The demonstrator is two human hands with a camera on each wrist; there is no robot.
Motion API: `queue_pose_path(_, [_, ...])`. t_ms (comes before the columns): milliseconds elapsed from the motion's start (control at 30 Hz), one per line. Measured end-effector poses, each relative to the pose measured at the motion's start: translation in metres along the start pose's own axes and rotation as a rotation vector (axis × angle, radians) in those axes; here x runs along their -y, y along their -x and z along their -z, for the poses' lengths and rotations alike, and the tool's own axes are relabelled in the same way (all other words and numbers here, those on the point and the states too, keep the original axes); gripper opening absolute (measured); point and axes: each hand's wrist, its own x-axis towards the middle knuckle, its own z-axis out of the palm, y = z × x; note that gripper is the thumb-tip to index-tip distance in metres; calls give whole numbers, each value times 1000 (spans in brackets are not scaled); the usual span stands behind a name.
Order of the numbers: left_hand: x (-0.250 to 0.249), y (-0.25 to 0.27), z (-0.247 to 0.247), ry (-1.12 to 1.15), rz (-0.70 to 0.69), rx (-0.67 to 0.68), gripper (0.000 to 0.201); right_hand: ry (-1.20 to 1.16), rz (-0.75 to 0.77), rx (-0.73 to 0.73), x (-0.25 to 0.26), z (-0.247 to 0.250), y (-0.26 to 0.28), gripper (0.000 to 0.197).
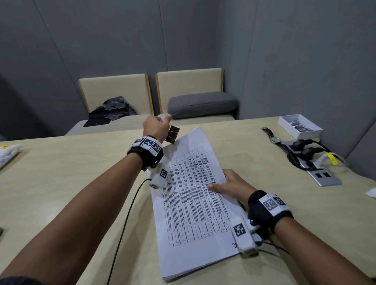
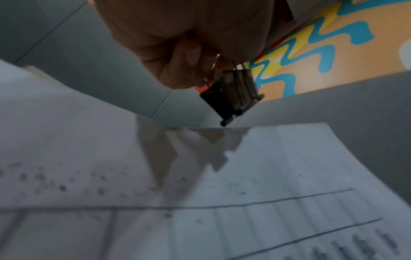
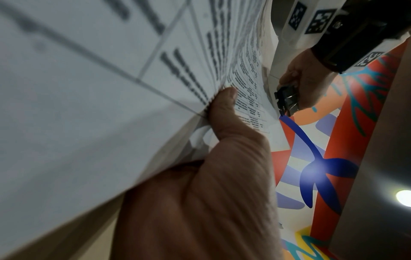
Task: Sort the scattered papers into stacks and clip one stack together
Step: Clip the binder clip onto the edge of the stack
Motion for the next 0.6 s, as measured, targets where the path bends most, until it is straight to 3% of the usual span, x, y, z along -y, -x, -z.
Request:
queue_pose_path(167, [-8,-4,7,-144,-267,72,55,-47,21,-37,-6,1,-3,27])
queue_pose_path(333, [-13,-12,26,-207,-401,-1,52,-37,37,-34,-12,3,-7,35])
queue_pose_path(500, [-7,-12,29,-304,-503,53,53,-54,52,1,-13,4,-7,37])
queue_pose_path(600, [-8,-10,27,-338,-543,97,53,-60,64,9,-14,3,-8,59])
